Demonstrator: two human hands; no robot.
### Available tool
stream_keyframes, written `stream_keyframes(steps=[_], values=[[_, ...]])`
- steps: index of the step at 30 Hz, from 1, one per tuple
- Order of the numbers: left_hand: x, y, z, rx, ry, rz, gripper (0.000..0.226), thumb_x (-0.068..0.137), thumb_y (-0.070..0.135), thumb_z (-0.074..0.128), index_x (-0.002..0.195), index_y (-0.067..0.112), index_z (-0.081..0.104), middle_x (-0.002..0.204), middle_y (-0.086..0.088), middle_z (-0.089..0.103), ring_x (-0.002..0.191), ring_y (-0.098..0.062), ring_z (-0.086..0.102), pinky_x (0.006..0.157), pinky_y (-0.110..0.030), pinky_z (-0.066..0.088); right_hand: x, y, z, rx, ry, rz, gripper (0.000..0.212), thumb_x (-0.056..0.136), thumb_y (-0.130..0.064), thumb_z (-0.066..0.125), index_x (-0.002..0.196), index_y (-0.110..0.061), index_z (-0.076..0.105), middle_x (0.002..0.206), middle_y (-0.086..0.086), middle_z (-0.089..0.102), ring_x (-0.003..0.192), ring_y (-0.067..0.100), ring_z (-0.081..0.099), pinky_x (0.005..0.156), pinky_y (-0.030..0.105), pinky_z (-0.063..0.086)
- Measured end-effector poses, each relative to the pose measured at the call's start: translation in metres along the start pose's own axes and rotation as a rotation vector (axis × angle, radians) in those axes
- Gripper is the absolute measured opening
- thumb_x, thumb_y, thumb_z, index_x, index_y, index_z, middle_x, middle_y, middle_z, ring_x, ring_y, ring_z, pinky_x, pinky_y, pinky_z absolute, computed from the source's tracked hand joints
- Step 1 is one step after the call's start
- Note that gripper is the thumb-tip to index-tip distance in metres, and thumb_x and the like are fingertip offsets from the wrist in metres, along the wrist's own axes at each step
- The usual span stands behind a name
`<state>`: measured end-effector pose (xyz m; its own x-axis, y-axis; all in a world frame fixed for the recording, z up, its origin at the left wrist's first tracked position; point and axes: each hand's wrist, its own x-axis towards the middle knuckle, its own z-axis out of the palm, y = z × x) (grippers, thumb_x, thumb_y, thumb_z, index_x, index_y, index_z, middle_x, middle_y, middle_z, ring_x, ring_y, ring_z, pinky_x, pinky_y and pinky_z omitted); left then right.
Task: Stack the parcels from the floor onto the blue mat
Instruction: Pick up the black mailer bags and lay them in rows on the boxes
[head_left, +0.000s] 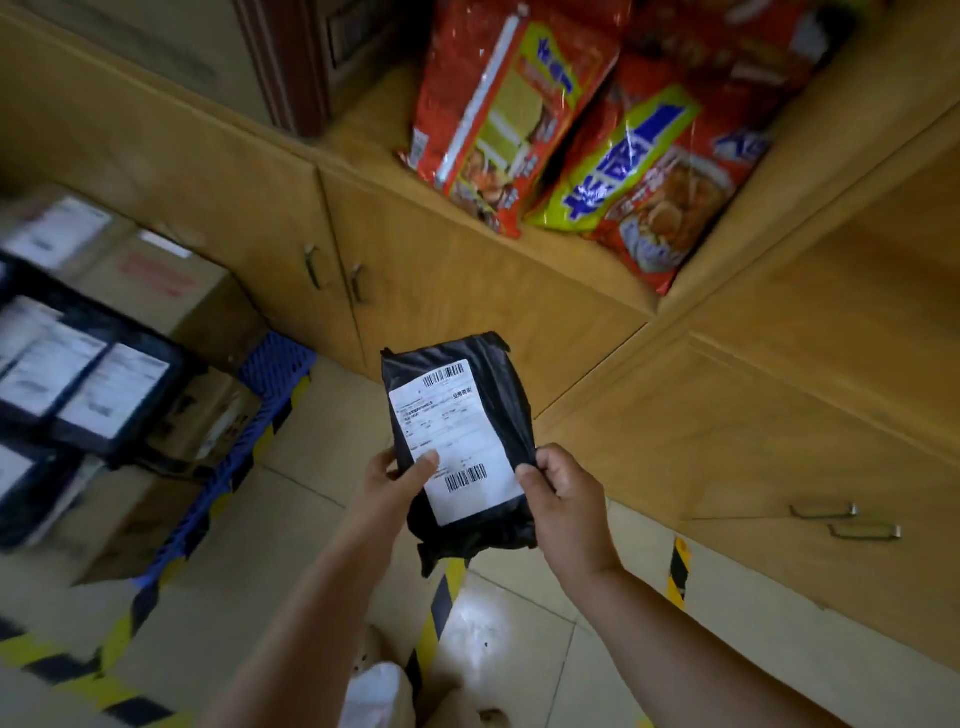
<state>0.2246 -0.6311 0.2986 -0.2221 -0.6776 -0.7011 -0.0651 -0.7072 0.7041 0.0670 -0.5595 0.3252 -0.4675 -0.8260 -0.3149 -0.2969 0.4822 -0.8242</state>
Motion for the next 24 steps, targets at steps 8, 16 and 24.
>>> stream_keyframes(steps=[8, 16, 24], values=[[-0.100, 0.113, -0.030, 0.092, 0.060, 0.145, 0.016, 0.091, 0.022, 0.061, 0.104, 0.013, 0.065, 0.086, 0.001, 0.074, 0.071, -0.012, 0.071, 0.051, -0.017, 0.049, -0.045, -0.134, -0.037, 0.017, 0.020, -0.041, 0.030, 0.090, -0.012, 0.059, 0.062, -0.014, 0.046, 0.055, -0.007, 0.041, 0.050, 0.002, 0.034, 0.050, 0.018, 0.029], [-0.172, 0.169, -0.056, 0.232, -0.034, 0.305, 0.016, 0.093, 0.022, 0.058, 0.108, 0.020, 0.063, 0.097, 0.003, 0.073, 0.082, -0.011, 0.071, 0.064, -0.025, 0.053, -0.049, -0.233, -0.059, 0.165, 0.063, -0.024, 0.023, 0.090, -0.023, 0.062, 0.107, -0.019, 0.048, 0.097, -0.011, 0.057, 0.095, 0.014, 0.057, 0.076, 0.023, 0.045], [-0.244, 0.156, -0.059, 0.223, -0.028, 0.370, 0.023, 0.091, 0.022, 0.062, 0.114, 0.020, 0.061, 0.103, 0.000, 0.073, 0.093, -0.020, 0.070, 0.086, -0.047, 0.054, -0.075, -0.284, -0.077, 0.200, -0.033, -0.027, 0.021, 0.092, -0.033, 0.058, 0.095, -0.012, 0.061, 0.089, 0.003, 0.066, 0.083, 0.018, 0.060, 0.060, 0.024, 0.044]])
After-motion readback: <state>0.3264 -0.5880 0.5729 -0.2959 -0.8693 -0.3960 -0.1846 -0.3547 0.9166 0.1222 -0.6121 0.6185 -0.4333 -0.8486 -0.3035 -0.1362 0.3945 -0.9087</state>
